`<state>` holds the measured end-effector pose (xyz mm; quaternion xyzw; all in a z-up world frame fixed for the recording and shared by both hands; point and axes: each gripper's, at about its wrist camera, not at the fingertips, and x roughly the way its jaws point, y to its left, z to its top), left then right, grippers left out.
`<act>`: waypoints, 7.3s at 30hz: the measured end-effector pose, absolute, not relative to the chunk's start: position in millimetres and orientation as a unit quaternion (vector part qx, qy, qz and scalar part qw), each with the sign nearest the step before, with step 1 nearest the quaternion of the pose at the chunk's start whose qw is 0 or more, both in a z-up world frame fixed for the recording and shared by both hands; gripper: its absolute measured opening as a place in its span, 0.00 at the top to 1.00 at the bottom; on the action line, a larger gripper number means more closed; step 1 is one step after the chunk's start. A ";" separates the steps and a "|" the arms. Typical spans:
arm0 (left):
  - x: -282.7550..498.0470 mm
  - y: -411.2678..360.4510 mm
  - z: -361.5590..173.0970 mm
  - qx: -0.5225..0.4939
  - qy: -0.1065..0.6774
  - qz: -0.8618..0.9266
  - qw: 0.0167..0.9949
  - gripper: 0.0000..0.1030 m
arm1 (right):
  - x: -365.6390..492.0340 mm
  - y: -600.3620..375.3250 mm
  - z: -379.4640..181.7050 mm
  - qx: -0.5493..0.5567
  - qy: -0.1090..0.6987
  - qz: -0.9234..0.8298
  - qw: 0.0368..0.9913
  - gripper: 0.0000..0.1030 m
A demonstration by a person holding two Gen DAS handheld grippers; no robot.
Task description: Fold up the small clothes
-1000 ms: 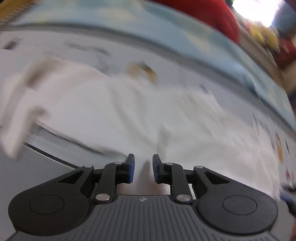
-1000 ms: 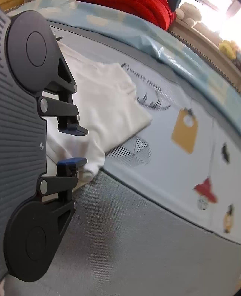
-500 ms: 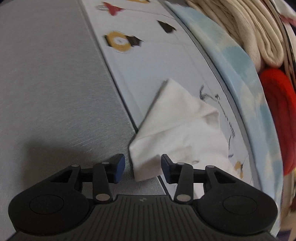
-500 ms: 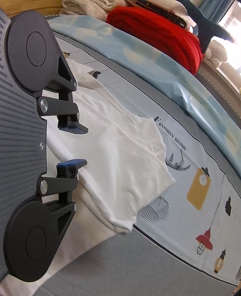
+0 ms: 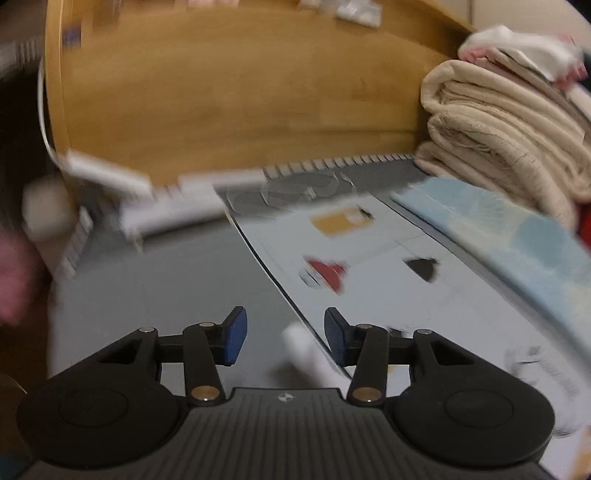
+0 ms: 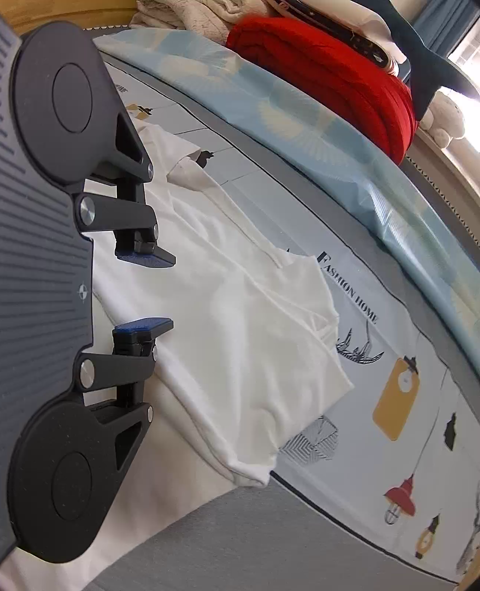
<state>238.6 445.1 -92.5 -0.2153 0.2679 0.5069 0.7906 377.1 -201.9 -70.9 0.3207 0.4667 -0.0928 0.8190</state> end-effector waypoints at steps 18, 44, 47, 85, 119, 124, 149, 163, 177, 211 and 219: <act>208.8 491.6 -176.9 -0.473 0.325 0.430 0.697 0.99 | 375.9 -191.1 -77.9 0.319 0.481 -0.091 0.811 0.70; 234.6 536.5 -202.7 -0.438 0.234 0.364 0.788 0.62 | 375.8 -194.0 -90.8 0.304 0.495 -0.098 0.808 0.70; 244.5 541.8 -205.2 -0.412 0.242 0.348 0.807 0.86 | 375.3 -195.5 -94.7 0.297 0.502 -0.098 0.807 0.70; 362.5 112.6 -69.5 -0.318 0.311 0.005 0.896 0.94 | 353.9 -244.2 -67.1 0.318 0.455 -0.059 0.829 0.95; 384.7 190.9 -71.9 -0.336 0.373 0.143 0.853 0.78 | 367.9 -231.0 -93.9 0.199 0.492 0.011 0.848 0.95; 383.2 197.1 -78.3 -0.334 0.382 0.146 0.849 0.78 | 365.0 -251.7 -58.7 0.195 0.378 -0.004 0.905 0.96; 389.1 161.7 -148.5 -0.257 0.517 0.121 0.807 0.87 | 397.5 -315.9 -122.2 0.246 0.474 -0.131 0.836 0.59; 334.5 148.1 -76.7 -0.169 0.475 0.044 0.863 0.80 | 365.9 -326.8 -44.1 0.250 0.394 -0.176 0.867 0.58; 101.7 156.1 -57.3 -0.130 0.438 -0.016 0.889 0.69 | 167.6 -311.9 39.9 0.155 0.351 -0.015 0.923 0.59; 78.8 153.2 -149.9 -0.172 0.551 -0.017 0.816 0.94 | 103.7 -325.0 -109.0 0.131 0.535 -0.008 0.835 0.94; 64.7 158.0 -153.1 -0.180 0.569 -0.003 0.802 0.92 | 68.9 -345.2 -89.2 0.174 0.514 -0.041 0.839 0.95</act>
